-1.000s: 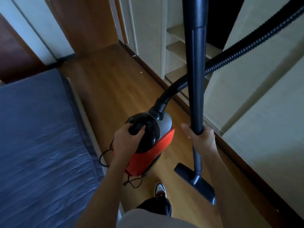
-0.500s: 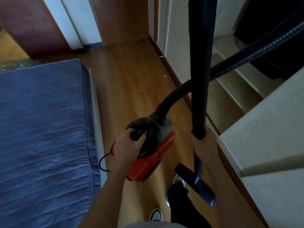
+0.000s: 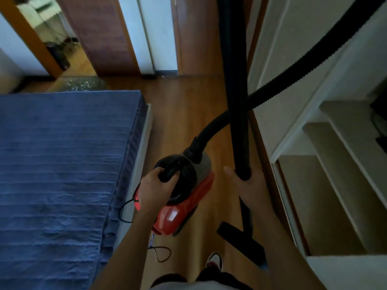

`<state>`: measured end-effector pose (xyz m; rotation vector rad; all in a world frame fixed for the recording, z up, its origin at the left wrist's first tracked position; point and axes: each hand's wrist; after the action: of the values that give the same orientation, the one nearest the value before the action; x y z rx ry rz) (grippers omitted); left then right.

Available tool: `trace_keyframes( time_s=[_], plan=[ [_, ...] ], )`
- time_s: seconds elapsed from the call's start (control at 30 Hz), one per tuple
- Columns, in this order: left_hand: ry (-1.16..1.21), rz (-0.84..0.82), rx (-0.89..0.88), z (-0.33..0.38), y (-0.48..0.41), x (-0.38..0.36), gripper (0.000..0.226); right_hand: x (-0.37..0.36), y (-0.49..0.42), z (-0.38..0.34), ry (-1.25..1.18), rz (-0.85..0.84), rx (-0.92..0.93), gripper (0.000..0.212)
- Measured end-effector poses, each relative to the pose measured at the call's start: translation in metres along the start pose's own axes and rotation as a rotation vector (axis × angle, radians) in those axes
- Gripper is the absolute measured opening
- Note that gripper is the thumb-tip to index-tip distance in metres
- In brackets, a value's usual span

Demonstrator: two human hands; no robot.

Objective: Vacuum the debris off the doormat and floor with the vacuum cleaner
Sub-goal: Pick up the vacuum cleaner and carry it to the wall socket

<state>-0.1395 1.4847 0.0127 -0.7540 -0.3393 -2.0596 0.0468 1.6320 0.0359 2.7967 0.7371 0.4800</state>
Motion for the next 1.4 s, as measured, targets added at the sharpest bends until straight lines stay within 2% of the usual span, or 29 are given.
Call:
trace_keyframes(
  time_s=[0.03, 0.17, 0.23, 0.4, 0.53, 1.0, 1.13, 1.4],
  plan=[
    [-0.009, 0.02, 0.019, 0.005, -0.011, -0.004, 0.017, 0.002, -0.017, -0.008, 0.001, -0.015, 0.014, 0.026],
    [-0.045, 0.111, 0.068, 0.019, -0.051, -0.013, 0.02, 0.007, -0.073, -0.029, -0.026, -0.067, 0.038, 0.051],
    [-0.044, 0.145, 0.085, 0.021, -0.072, -0.017, 0.021, 0.006, -0.095, -0.036, -0.026, -0.087, 0.043, 0.056],
    [-0.044, 0.188, 0.162, 0.011, -0.125, -0.034, 0.029, -0.006, -0.15, -0.058, 0.008, -0.099, 0.068, 0.053],
    [-0.012, 0.205, 0.204, 0.007, -0.181, -0.044, 0.024, -0.025, -0.198, -0.079, 0.01, -0.111, 0.04, 0.057],
    [-0.005, 0.081, 0.082, 0.003, -0.464, -0.043, 0.021, -0.151, -0.432, -0.2, 0.077, -0.045, 0.017, 0.061],
    [-0.019, 0.095, 0.05, 0.004, -0.524, -0.042, 0.017, -0.168, -0.479, -0.224, 0.071, -0.05, 0.014, 0.049],
    [-0.036, 0.163, 0.091, 0.003, -0.622, -0.067, 0.024, -0.187, -0.574, -0.253, 0.18, -0.049, 0.045, 0.047]
  ],
)
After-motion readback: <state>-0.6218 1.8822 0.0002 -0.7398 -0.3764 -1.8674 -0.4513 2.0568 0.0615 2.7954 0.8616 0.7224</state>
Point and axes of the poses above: each hand's wrist, its own y-axis away from the middle knuckle, its own x-axis out of the back of the hand, z = x × y, and after that the axes turned 5 degrees about -x, right-handed
